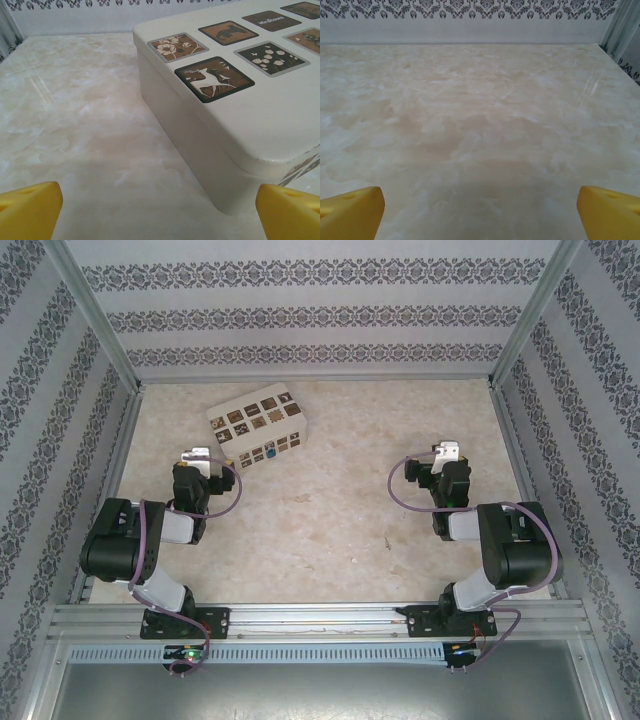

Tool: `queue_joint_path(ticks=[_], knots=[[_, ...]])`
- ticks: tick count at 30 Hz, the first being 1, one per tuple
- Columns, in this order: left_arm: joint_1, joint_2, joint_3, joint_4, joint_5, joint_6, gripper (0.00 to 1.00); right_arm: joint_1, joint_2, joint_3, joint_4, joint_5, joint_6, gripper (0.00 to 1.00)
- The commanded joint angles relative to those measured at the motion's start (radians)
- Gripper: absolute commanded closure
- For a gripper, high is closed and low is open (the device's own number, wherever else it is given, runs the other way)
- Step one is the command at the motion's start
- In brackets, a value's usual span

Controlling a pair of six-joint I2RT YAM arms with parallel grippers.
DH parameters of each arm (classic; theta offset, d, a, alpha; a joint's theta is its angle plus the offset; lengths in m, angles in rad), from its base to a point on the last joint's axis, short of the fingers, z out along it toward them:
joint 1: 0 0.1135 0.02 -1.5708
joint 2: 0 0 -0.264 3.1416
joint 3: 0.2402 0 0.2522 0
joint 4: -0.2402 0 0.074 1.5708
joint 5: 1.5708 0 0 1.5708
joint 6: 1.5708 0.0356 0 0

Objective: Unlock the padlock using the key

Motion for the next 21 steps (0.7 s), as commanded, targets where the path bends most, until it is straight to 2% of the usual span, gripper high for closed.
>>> queue_joint_path(ticks=[1, 5, 11, 17, 19, 21], knots=[[0.013, -0.001, 0.016, -0.008, -0.004, 0.007, 0.01, 0.000, -0.016, 0.008, 0.008, 0.017, 0.013, 0.01], [0.012, 0.001, 0.004, 0.017, -0.065, -0.013, 0.01, 0.000, -0.017, 0.008, 0.008, 0.016, 0.015, 0.02], [0.013, -0.001, 0.003, 0.019, -0.067, -0.015, 0.01, 0.000, -0.019, 0.007, 0.010, 0.015, 0.013, 0.02], [0.012, -0.091, -0.127, 0.185, -0.098, -0.027, 0.01, 0.009, -0.099, -0.052, 0.033, 0.019, 0.003, 0.02], [0.013, -0.169, -0.131, 0.125, -0.100, -0.026, 0.01, 0.009, -0.155, -0.056, -0.014, 0.028, 0.008, 0.02], [0.012, -0.263, -0.099, -0.019, -0.094, -0.026, 0.01, 0.009, -0.221, -0.052, -0.094, 0.034, 0.018, 0.02]])
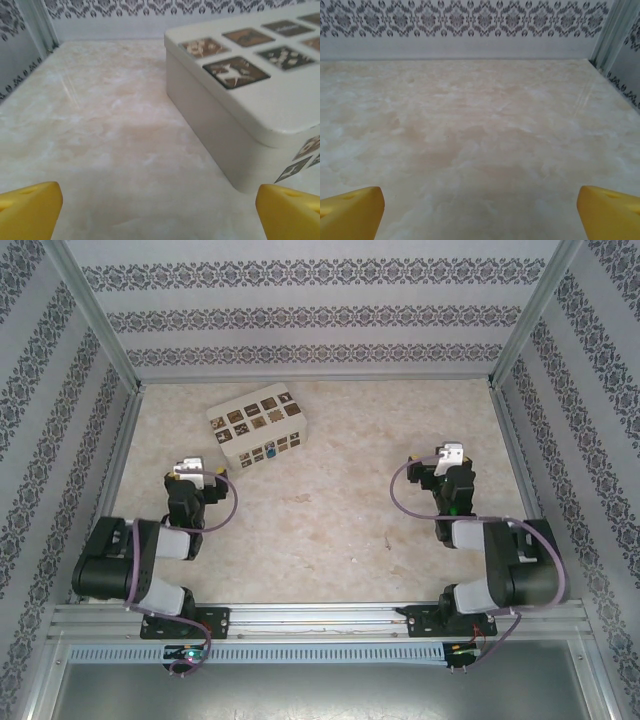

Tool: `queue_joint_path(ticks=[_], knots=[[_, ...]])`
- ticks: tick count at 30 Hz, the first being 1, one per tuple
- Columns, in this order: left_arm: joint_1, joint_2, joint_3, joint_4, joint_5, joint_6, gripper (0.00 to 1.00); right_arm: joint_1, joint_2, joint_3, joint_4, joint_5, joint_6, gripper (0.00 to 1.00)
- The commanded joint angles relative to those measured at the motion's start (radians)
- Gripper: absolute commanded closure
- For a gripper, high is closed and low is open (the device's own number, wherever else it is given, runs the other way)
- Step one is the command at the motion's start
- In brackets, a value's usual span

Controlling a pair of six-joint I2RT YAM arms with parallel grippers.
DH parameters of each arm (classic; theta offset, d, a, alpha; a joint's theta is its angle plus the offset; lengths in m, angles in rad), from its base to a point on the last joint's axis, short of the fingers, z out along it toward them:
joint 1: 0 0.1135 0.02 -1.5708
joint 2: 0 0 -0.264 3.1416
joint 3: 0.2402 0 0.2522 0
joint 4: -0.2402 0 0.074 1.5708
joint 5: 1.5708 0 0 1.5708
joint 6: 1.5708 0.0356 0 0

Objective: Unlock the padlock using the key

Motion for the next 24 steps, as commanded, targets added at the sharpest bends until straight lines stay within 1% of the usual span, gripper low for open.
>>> queue_joint_path(ticks=[1, 3, 6, 8, 9, 11, 13, 15, 18, 21, 24], knots=[[0.014, -0.149, 0.060, -0.147, -0.014, -0.027, 0.01, 0.010, -0.106, -0.004, -0.097, 0.029, 0.026, 0.02], [0.013, -0.222, 0.107, -0.276, -0.029, -0.051, 0.01, 0.011, -0.181, -0.008, -0.168, 0.033, 0.050, 0.02], [0.013, -0.289, 0.196, -0.466, -0.062, -0.103, 0.01, 0.012, -0.310, 0.007, -0.354, 0.032, 0.107, 0.02], [0.015, -0.296, 0.257, -0.563, -0.072, -0.147, 0.01, 0.012, -0.396, 0.019, -0.506, 0.025, 0.162, 0.02], [0.017, -0.292, 0.278, -0.604, -0.073, -0.170, 0.01, 0.015, -0.430, 0.060, -0.581, 0.012, 0.177, 0.02], [0.024, -0.278, 0.326, -0.668, -0.063, -0.233, 0.01, 0.013, -0.496, 0.089, -0.713, -0.018, 0.254, 0.02], [0.037, -0.256, 0.365, -0.705, -0.015, -0.283, 0.01, 0.015, -0.540, 0.100, -0.774, -0.091, 0.305, 0.01], [0.061, -0.217, 0.421, -0.755, 0.055, -0.342, 0.01, 0.016, -0.574, 0.110, -0.820, -0.174, 0.366, 0.02], [0.103, -0.141, 0.508, -0.836, 0.159, -0.433, 0.01, 0.018, -0.601, 0.125, -0.877, -0.264, 0.445, 0.02], [0.146, -0.061, 0.578, -0.862, 0.276, -0.512, 0.01, 0.019, -0.612, 0.136, -0.923, -0.345, 0.499, 0.02], [0.171, 0.019, 0.640, -0.877, 0.367, -0.553, 0.01, 0.021, -0.608, 0.143, -0.947, -0.439, 0.535, 0.02]])
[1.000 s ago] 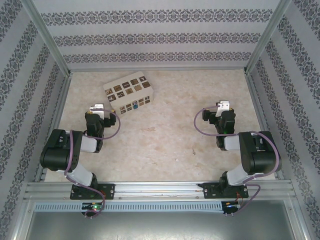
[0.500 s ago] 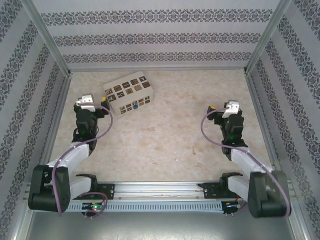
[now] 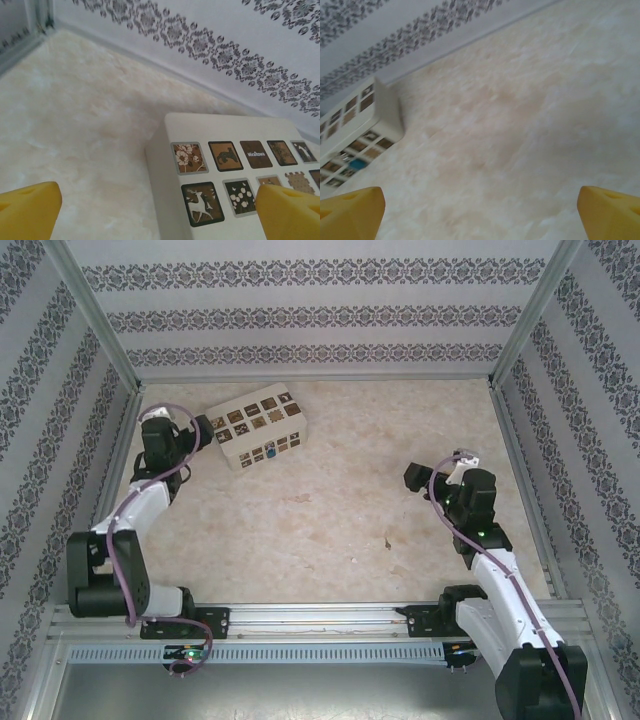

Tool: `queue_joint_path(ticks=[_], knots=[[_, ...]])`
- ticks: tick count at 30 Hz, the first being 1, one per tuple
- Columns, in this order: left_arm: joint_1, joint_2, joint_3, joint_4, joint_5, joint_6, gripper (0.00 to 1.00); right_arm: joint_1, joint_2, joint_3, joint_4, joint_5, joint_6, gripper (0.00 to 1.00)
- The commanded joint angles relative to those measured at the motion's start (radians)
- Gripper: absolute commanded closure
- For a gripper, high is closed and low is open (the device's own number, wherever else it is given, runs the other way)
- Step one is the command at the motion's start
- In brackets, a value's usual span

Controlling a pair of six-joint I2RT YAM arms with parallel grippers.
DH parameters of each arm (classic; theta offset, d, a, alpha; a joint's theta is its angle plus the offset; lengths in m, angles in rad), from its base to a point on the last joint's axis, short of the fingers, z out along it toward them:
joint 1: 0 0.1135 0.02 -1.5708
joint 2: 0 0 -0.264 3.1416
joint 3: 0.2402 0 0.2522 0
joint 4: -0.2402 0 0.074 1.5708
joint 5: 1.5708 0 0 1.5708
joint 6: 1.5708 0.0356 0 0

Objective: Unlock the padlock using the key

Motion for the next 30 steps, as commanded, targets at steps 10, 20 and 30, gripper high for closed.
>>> queue_joint_path(ticks=[10, 20, 30], knots=[[0.051, 0.338, 0.231, -0.002, 0.426, -0.214, 0.08, 0.026, -0.022, 0.029, -0.106, -0.197, 0.102, 0.02], [0.051, 0.500, 0.352, -0.006, 0.482, -0.234, 0.19, 0.031, -0.050, 0.033, -0.142, -0.172, 0.093, 0.02], [0.051, 0.562, 0.379, -0.090, 0.491, -0.156, 0.30, 0.032, -0.064, 0.042, -0.160, -0.170, 0.079, 0.01]])
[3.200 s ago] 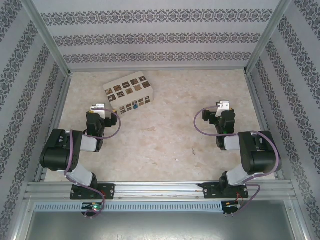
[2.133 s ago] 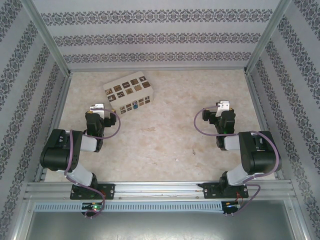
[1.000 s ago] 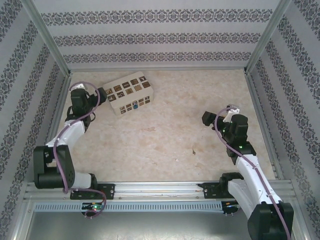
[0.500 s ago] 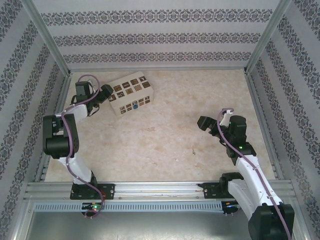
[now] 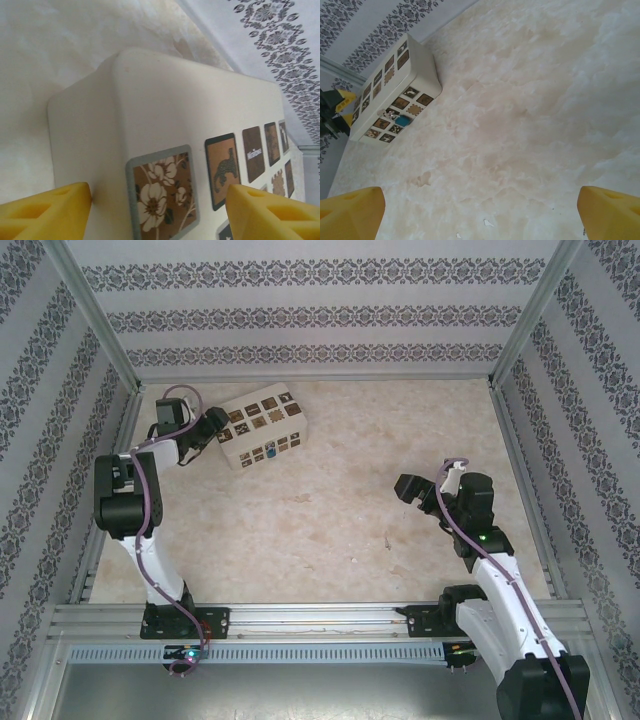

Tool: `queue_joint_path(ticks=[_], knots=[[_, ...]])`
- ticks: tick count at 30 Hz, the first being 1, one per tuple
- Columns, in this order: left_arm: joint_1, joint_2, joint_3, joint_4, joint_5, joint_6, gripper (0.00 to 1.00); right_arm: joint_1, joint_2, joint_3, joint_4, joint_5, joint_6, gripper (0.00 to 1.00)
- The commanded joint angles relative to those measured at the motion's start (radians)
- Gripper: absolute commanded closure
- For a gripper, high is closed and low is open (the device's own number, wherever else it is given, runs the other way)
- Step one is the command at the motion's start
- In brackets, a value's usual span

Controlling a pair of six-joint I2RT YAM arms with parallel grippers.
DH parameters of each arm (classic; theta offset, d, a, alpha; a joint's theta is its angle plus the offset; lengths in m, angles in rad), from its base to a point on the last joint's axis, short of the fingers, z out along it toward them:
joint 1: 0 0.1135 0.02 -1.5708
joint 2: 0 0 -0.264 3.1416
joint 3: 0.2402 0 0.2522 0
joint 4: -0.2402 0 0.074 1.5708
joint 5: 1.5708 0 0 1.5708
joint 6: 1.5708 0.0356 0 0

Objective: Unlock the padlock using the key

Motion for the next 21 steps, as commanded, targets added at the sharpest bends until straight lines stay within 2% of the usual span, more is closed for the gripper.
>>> queue_joint_path(ticks=[1, 5, 14, 21], knots=[[0.008, 0.028, 0.018, -0.056, 0.024, 0.053, 0.32, 0.013, -0.016, 0.033, -0.013, -0.002, -0.010, 0.02], [0.004, 0.047, 0.020, -0.093, 0.034, 0.085, 0.37, 0.013, -0.019, 0.036, -0.020, 0.003, -0.012, 0.02], [-0.035, 0.079, 0.048, -0.204, 0.039, 0.187, 0.40, 0.013, -0.019, 0.050, -0.033, -0.006, -0.014, 0.02], [-0.099, 0.101, 0.108, -0.322, 0.060, 0.306, 0.41, 0.013, -0.010, 0.057, -0.058, -0.011, -0.024, 0.02]])
